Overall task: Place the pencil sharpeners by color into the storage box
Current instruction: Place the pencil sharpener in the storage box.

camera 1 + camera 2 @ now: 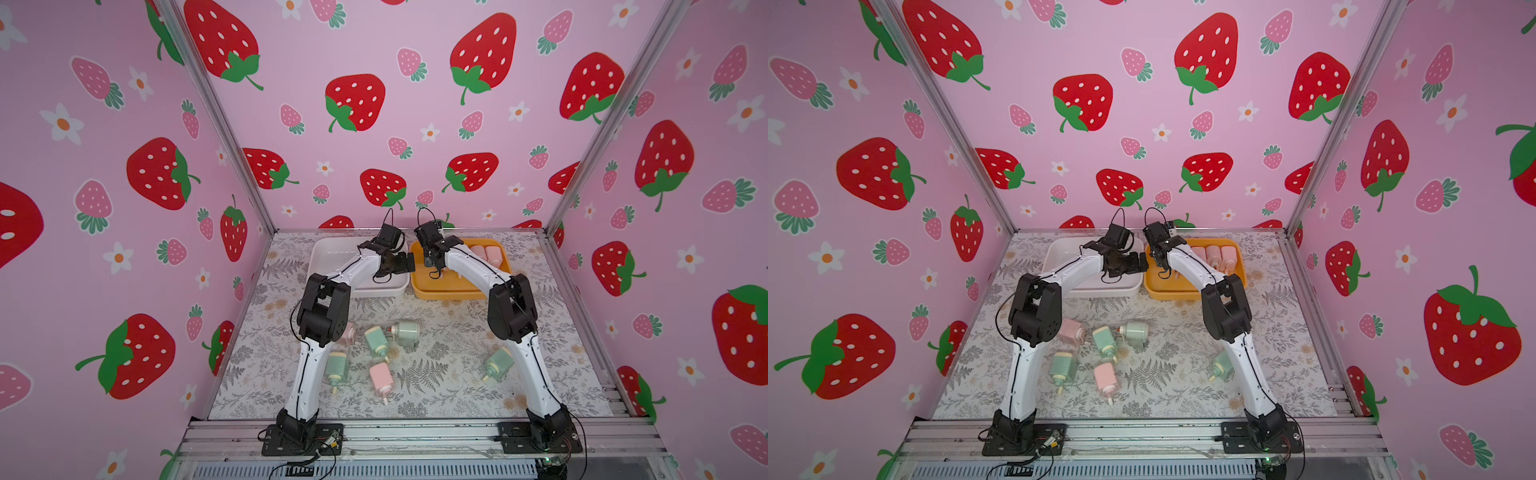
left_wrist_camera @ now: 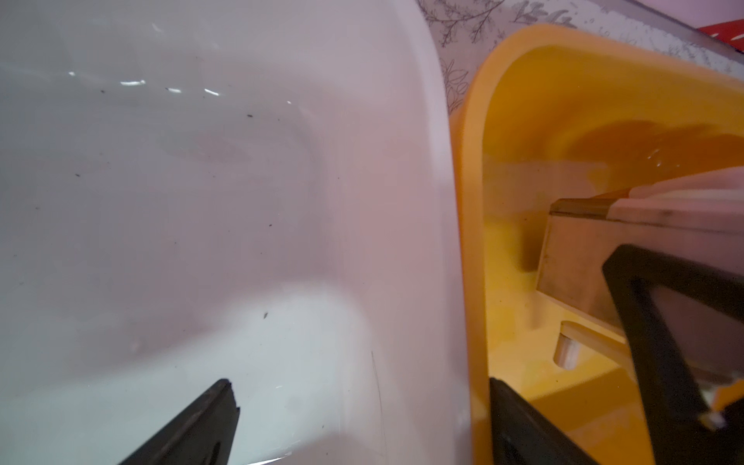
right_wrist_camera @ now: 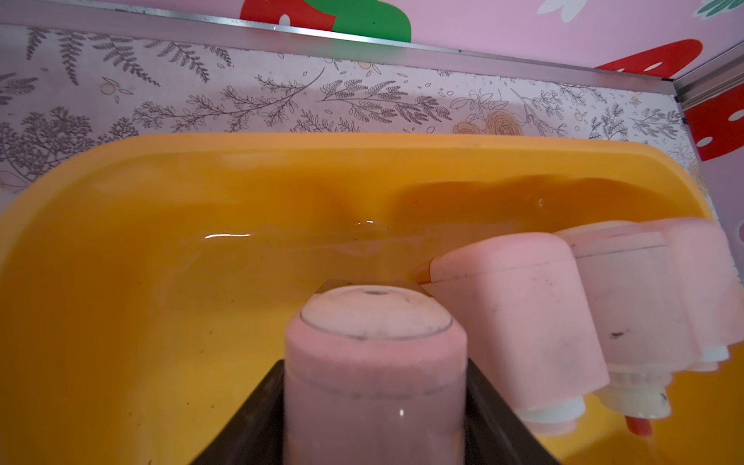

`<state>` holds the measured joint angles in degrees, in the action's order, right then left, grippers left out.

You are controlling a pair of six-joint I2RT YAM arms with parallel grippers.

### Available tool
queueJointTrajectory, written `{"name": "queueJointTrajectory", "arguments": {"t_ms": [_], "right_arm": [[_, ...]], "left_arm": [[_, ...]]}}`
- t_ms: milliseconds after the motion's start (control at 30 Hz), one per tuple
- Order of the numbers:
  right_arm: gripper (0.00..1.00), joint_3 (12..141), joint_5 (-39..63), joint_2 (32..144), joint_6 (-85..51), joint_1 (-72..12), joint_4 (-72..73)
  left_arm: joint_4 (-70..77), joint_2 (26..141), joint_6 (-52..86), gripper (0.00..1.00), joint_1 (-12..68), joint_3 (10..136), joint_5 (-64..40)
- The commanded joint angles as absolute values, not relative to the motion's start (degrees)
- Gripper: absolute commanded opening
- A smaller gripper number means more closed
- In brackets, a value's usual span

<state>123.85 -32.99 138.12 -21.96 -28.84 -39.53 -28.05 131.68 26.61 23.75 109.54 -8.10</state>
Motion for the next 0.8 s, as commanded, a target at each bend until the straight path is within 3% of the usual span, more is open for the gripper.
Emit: {"name": "queueJointTrajectory", "arguments": {"t_ms": [0, 533, 767], "right_arm": [[0.33, 126.2, -35.24, 139.12, -20.53, -28.23, -40.27], [0.46, 128.32, -35.86, 141.74, -16.84, -27.69, -41.4], [0.56, 128.41, -36.64, 142.65, -17.14, -27.71, -42.36]], "left_arm": [[-29.19, 132.57, 25.85, 1.0, 23.44, 110.42, -6.68], [-29.92, 133.17, 25.91, 1.0, 23.47, 111.63, -6.76], [-30.49, 133.47, 25.75, 1.0, 23.44, 111.97, -6.7]]}}
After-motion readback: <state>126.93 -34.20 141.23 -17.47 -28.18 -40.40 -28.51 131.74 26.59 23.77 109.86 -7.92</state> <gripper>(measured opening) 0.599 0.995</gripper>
